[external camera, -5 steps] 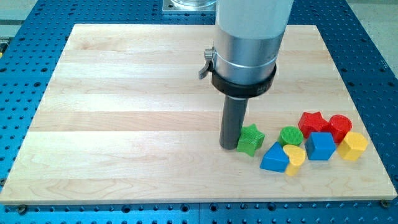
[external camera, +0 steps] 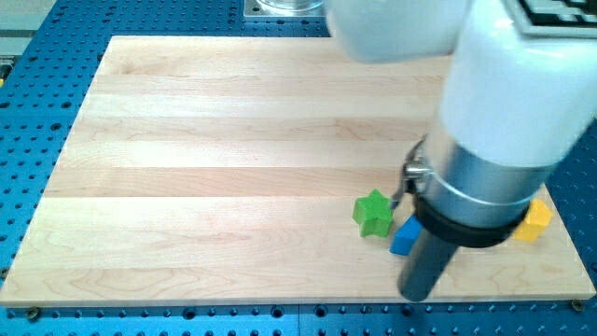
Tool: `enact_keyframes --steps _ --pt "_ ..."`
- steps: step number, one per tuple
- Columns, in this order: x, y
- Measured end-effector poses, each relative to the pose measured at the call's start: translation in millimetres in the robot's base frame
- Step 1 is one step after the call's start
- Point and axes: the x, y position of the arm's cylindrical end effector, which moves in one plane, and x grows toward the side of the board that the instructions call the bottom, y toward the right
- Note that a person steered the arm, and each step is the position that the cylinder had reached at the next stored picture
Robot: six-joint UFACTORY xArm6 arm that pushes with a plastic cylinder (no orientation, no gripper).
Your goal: Push the heart in between the green blocks
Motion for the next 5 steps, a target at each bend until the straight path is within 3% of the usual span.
enact_keyframes --steps 2,4,5 --pt "-1 43" --pt "-63 30" --pt "-64 16"
